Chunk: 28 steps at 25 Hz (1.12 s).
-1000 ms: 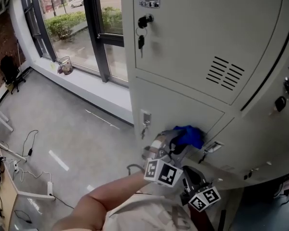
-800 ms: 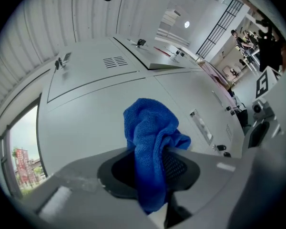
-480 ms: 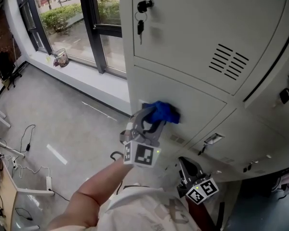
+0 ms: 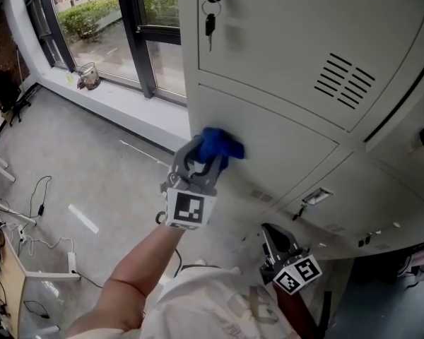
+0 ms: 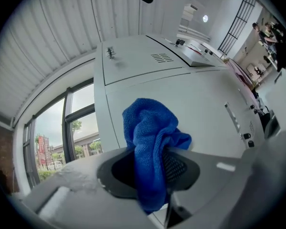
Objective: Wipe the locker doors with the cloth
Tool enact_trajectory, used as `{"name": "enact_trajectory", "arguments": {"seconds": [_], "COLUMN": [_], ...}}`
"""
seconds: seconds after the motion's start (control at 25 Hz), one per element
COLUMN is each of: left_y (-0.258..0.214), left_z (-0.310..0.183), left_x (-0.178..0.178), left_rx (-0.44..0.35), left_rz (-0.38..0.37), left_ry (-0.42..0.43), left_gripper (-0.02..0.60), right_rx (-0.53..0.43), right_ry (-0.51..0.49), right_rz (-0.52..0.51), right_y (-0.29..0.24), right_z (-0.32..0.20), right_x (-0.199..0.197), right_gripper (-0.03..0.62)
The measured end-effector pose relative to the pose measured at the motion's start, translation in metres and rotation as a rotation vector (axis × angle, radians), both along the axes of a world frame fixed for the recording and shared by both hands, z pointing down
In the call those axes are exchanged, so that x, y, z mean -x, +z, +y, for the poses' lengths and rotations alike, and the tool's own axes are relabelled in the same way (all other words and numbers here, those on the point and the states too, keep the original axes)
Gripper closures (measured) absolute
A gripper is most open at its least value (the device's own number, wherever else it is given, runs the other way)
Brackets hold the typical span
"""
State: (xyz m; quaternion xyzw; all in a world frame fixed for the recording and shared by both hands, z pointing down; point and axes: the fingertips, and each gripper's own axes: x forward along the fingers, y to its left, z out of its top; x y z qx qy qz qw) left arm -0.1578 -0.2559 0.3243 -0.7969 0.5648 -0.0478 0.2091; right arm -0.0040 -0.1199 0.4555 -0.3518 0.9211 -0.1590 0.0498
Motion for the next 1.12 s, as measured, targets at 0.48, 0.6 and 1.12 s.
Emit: {"name": "enact_trajectory", "arguments": {"seconds": [0.48,0.6,1.12], "left_y": [0.030,0.049,0.080], "left_z": [-0.010,-0.013,-0.007], "left_x": [0.036,0.038,0.028], "left_rx": [0.105,0.151,0.214], "left_rz": [0.153,0.154,0.104], "left_ry": [0.008,-0.004,-0.041], "left_gripper": [0.460,0.460,0.463], "right_rx": [0.010,0.011,0.013], "right_ry": [0.005,-0.001,-0.040], "right_rz": [-0.017,-0.017,-0.015], "right_y": [0.003,0.004,0.004], "right_z": [-0.001,-0.001,0.000], "right_x": [-0.003,-0.002,0.013], "right_gripper": [0.586,0.586,0.586]}}
